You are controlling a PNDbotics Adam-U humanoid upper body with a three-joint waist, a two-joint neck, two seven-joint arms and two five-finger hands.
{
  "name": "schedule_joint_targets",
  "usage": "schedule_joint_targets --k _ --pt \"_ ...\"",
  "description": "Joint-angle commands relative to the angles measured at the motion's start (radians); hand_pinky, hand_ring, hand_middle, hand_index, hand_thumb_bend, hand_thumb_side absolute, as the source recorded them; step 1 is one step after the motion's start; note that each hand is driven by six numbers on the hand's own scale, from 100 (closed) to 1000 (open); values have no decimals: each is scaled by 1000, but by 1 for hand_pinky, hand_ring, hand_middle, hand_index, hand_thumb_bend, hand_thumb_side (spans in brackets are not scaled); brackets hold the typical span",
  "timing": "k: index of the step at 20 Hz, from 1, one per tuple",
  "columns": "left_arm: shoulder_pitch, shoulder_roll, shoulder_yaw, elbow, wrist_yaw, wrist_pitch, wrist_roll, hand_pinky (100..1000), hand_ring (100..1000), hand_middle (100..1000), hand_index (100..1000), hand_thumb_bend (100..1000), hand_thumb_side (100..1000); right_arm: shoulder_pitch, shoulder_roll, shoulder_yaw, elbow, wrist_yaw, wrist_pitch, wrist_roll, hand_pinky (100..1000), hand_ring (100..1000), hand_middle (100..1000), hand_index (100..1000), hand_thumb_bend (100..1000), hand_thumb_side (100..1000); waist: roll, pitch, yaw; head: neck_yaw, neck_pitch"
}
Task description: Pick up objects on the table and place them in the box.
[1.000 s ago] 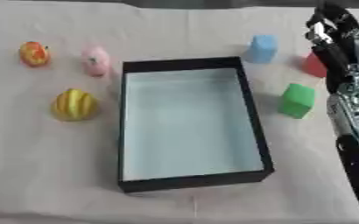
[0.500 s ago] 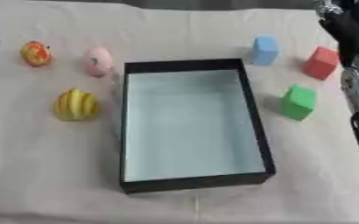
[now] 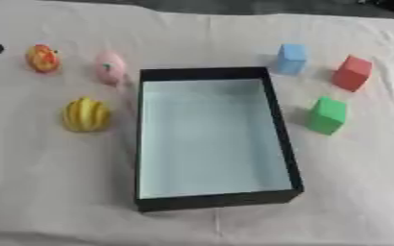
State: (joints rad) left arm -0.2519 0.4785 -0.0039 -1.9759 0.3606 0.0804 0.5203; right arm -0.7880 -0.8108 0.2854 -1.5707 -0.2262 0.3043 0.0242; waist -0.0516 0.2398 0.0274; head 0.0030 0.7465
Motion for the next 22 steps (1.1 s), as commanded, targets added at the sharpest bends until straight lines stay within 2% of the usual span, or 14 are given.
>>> schedule_joint_targets --k 1,2,3,7,10,12,13,14,17,22 --pt "-1 34 4 -8 -8 0 0 594 821 788 744 245 800 -28 -116 24 -9 44 52 111 840 860 860 914 487 373 1 -24 -3 3 2" --pt "0 35 4 -8 -9 0 0 594 821 788 744 247 796 -29 -139 30 -16 60 59 154 842 863 860 916 539 347 0 -24 -4 3 2" --pt "1 36 3 -8 -9 0 -1 594 821 788 744 245 800 -28 -158 35 -21 78 65 198 845 868 864 921 535 391 -1 -24 -4 2 1" --pt "0 37 4 -10 -11 0 -1 594 820 788 743 245 799 -16 -216 67 -50 175 64 390 852 876 860 928 633 391 -3 -23 -3 -2 -4" --pt "0 37 4 -11 -11 -1 0 594 820 788 743 245 799 5 -233 72 -73 246 55 490 854 877 856 923 624 380 -3 -22 -1 -3 -3" --pt "-1 37 4 -13 -11 -1 0 594 820 788 743 245 798 19 -237 78 -85 278 57 518 851 870 848 918 609 374 -2 -21 0 -3 1" --pt "-2 37 4 -13 -11 -1 0 594 820 788 743 245 799 25 -238 81 -90 290 60 524 851 870 844 918 639 333 -2 -20 1 -3 3" --pt "-2 36 4 -14 -11 -1 0 594 820 788 743 245 799 30 -239 86 -96 301 63 528 850 869 843 916 598 371 -1 -19 1 -3 5" --pt "-3 36 4 -14 -11 0 0 594 820 787 742 244 799 45 -243 97 -110 328 73 525 846 855 830 908 569 352 -1 -18 3 -4 9" --pt "-5 35 2 -15 -10 0 -1 594 820 787 741 245 797 71 -249 117 -126 354 90 519 843 834 815 893 568 356 -2 -16 7 -4 13"
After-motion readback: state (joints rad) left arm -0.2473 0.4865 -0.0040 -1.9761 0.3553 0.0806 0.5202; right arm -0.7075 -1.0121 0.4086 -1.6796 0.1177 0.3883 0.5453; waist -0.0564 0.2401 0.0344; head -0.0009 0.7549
